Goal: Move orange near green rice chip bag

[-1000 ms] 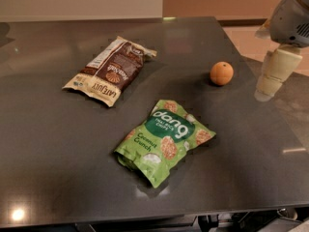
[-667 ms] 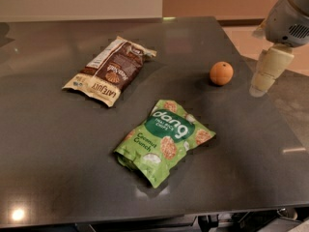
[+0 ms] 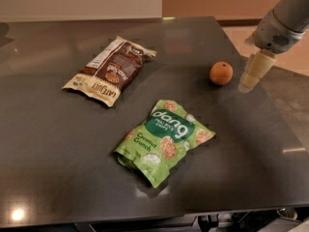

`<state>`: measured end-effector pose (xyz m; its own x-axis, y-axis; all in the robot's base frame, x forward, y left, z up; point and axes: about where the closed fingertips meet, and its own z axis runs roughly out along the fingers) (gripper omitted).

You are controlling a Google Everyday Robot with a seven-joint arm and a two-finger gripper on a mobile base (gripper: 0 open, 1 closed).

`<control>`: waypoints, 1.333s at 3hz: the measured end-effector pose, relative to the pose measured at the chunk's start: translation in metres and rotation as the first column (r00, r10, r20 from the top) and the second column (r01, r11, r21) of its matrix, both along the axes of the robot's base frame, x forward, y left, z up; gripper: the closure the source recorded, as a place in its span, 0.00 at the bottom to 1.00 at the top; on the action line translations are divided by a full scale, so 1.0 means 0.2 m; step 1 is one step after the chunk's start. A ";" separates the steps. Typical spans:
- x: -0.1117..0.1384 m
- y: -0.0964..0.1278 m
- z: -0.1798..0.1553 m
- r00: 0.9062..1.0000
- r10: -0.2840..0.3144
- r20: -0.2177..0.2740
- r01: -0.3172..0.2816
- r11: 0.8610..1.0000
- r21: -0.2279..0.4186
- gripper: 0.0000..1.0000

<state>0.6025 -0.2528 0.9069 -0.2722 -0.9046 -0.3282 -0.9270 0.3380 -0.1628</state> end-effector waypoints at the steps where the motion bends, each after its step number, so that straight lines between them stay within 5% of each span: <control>1: 0.11 -0.03 -0.11 1.000 -0.015 -0.025 0.016 0.999 0.041 0.00; 4: 0.27 0.08 -0.29 0.997 0.007 -0.077 0.004 0.991 0.137 0.00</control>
Offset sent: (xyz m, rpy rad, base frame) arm 0.0590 -0.0060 -0.0529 0.1212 0.0842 -0.0217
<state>0.6566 -0.2378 0.8481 -0.3003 -0.8528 -0.4272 -0.9355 0.3508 -0.0428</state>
